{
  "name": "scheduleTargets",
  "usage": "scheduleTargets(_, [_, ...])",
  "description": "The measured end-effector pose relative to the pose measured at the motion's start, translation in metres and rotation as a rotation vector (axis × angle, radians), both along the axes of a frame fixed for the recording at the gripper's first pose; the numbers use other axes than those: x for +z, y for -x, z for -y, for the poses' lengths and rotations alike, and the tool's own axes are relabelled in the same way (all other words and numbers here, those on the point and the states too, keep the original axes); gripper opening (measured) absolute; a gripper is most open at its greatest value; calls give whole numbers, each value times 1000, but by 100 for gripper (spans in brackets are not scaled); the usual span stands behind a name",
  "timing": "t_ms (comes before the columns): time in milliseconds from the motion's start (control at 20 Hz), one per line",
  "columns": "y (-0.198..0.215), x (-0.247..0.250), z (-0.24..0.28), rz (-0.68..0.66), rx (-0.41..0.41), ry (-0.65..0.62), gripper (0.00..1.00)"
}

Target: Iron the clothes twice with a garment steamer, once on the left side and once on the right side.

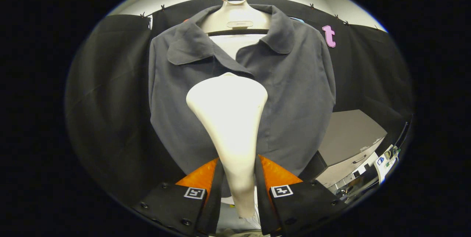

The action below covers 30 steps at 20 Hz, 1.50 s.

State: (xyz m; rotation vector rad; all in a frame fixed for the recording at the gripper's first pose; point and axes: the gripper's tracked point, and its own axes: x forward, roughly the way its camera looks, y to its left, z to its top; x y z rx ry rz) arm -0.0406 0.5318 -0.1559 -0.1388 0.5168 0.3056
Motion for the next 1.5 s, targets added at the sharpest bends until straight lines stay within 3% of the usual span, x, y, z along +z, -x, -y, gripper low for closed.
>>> scheduleTargets(400, [-3,-29,-45,-36,61,32,51])
scheduleTargets(1500, [15,-160,-26,-259,63,111,51])
